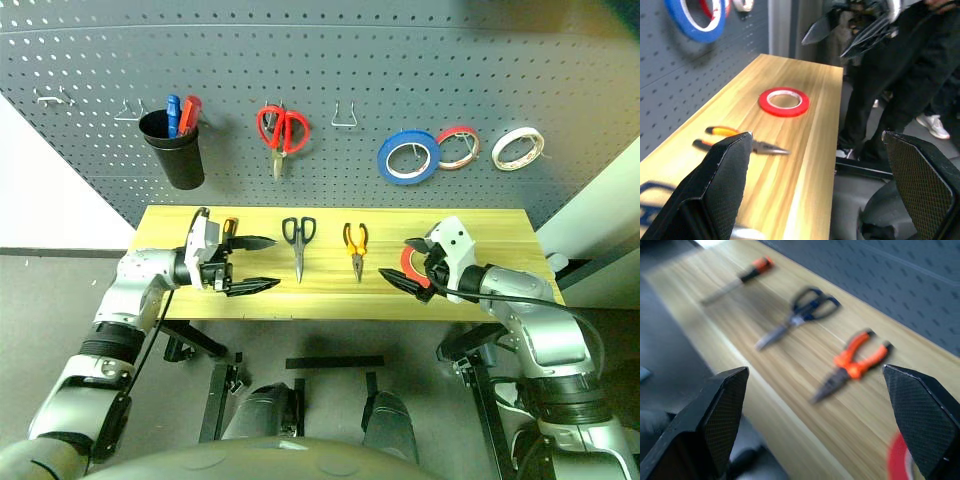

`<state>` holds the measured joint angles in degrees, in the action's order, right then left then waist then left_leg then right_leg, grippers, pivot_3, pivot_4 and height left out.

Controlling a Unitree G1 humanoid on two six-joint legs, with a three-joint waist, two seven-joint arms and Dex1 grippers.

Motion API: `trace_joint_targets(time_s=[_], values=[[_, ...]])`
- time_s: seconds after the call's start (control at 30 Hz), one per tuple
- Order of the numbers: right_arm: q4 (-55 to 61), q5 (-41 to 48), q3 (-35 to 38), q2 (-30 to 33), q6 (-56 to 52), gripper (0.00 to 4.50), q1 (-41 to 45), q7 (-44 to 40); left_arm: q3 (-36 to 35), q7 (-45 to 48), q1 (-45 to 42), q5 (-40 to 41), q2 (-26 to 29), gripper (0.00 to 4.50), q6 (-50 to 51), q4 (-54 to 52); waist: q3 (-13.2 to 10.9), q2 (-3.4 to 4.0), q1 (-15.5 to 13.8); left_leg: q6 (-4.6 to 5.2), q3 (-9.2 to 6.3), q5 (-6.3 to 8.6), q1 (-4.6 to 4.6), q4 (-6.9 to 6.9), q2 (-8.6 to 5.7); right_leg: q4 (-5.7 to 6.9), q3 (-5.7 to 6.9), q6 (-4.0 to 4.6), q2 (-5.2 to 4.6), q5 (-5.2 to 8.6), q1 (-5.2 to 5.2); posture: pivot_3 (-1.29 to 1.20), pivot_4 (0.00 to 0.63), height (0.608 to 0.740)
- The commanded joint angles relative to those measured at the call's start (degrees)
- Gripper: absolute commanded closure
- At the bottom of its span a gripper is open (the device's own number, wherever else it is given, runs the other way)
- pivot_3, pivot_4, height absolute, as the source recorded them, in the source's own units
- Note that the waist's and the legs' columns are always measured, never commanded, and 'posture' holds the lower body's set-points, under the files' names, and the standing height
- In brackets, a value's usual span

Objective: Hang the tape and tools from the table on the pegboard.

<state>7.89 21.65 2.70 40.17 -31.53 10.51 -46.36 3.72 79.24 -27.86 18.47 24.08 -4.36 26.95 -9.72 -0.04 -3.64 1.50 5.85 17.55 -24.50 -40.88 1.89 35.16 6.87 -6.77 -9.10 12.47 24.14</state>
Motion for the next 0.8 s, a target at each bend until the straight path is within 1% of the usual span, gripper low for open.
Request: trace_joint_targets(time_s=[0.03,0.1,0.27,0.4,0.6,0.7,0.8], values=[[-0.9,-1.7,-0.7,1.6,-3.1,0.0,1.6,1.0,1.4,-1.4,-1.5,-0.9,-1.8,0.13,-0.1,-1.2,-1.0,-0.03,0.1,-0.01,0.01,-0.01,-0.02,0.0,0.0,0.01,0.0,0.0,0.0,0.0,0.02,0.11,0.24,0.711],[-2.4,-3.0,-1.5,2.4,-4.6,0.0,2.8,1.3,2.9,-2.4,-2.4,-3.1,-1.9,0.13,0.7,-0.7,-1.9,-0.02,0.1,-0.04,0.03,-0.03,-0.05,-0.01,0.0,0.05,-0.05,0.0,-0.01,-0.01,0.09,0.1,0.259,0.711],[-7.8,-5.0,-2.3,2.7,-5.9,0.0,7.3,1.6,4.5,-6.7,-7.1,-6.4,-4.6,0.13,-0.2,3.1,-4.0,-0.06,0.1,-0.02,0.05,-0.03,-0.1,-0.02,0.0,0.08,-0.07,-0.01,-0.04,-0.01,0.17,0.09,0.297,0.711],[-12.7,-7.6,-4.4,2.4,-5.1,0.0,11.3,1.2,6.0,-10.0,-9.2,-8.8,-7.3,0.13,0.0,4.6,-5.4,-0.18,0.2,-0.23,0.06,-0.14,-0.22,-0.02,-0.03,0.05,-0.07,-0.02,-0.06,-0.02,0.26,0.08,0.333,0.711],[-22.7,-12.7,-9.1,1.6,-4.9,0.0,18.6,0.8,7.0,-19.2,-11.9,-12.4,-12.1,0.13,1.5,6.7,-7.6,-0.15,0.3,-0.23,0.07,-0.16,-0.42,-0.08,-0.04,0.1,-0.06,-0.03,-0.09,-0.02,0.44,0.09,0.369,0.711],[-27.2,-14.0,-9.7,1.0,-4.0,0.0,21.1,0.4,7.0,-20.1,-12.9,-12.4,-13.7,0.13,1.6,6.9,-8.3,-0.11,0.2,-0.25,0.07,-0.18,-0.8,-0.13,-0.05,0.26,-0.04,-0.04,-0.07,-0.03,0.81,0.09,0.381,0.711],[-31.2,-15.3,-10.5,0.5,-2.6,0.0,23.0,-0.2,7.6,-20.0,-14.0,-12.6,-14.7,0.13,1.9,7.6,-9.0,-0.11,0.2,-0.25,0.11,-0.19,-0.87,-0.12,-0.07,0.31,-0.01,-0.05,-0.07,-0.03,0.86,0.1,0.391,0.711]])
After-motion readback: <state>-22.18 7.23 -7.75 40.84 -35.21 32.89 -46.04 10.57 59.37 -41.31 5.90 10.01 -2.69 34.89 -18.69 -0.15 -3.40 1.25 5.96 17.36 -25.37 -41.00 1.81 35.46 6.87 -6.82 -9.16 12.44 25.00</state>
